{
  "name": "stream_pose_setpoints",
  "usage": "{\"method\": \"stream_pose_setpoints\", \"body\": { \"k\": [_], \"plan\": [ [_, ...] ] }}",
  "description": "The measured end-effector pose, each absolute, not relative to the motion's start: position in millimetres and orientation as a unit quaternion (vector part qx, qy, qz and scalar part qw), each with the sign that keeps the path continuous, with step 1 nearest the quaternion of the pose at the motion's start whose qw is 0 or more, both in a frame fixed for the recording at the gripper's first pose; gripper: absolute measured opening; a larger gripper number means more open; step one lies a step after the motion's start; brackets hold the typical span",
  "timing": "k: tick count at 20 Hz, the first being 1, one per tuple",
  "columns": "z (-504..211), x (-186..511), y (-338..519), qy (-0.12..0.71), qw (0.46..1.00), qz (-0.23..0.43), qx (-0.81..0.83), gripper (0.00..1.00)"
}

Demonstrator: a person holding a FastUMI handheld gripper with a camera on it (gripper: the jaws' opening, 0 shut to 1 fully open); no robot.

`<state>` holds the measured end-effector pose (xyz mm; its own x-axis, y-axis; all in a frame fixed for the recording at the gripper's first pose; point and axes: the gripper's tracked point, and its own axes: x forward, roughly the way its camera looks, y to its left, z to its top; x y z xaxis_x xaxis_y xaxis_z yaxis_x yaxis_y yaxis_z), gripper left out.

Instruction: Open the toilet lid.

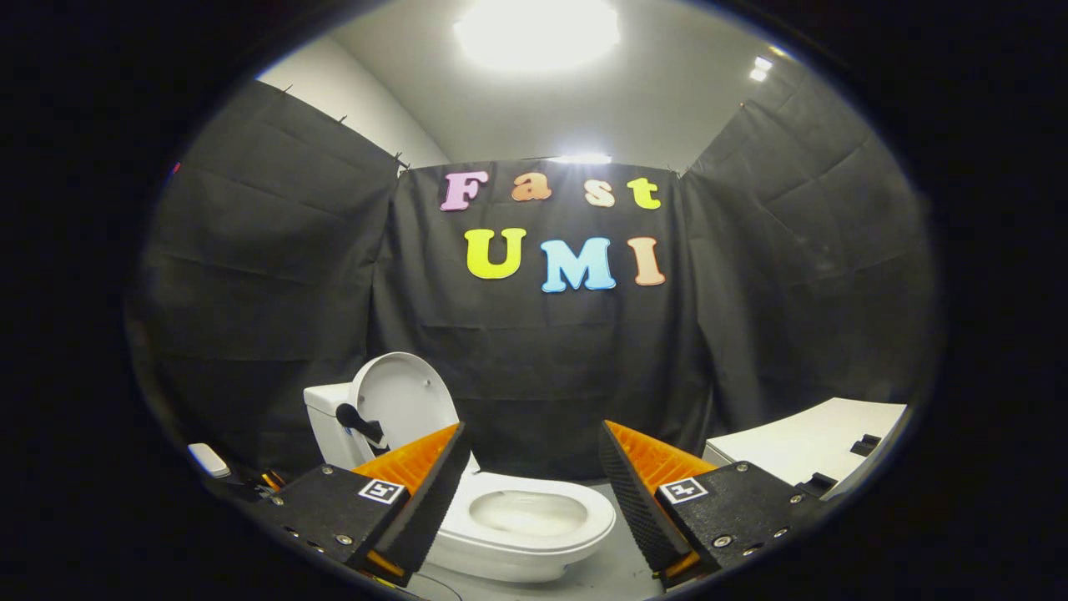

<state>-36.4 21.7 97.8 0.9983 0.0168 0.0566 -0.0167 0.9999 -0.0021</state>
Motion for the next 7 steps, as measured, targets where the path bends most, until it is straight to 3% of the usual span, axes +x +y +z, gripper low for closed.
{"method": "stream_pose_setpoints", "body": {
  "k": [7],
  "plan": [
    [96.1, -36.1, 11.3, -0.021, 1.0, -0.01, 0.005, 0.95]
  ]
}}
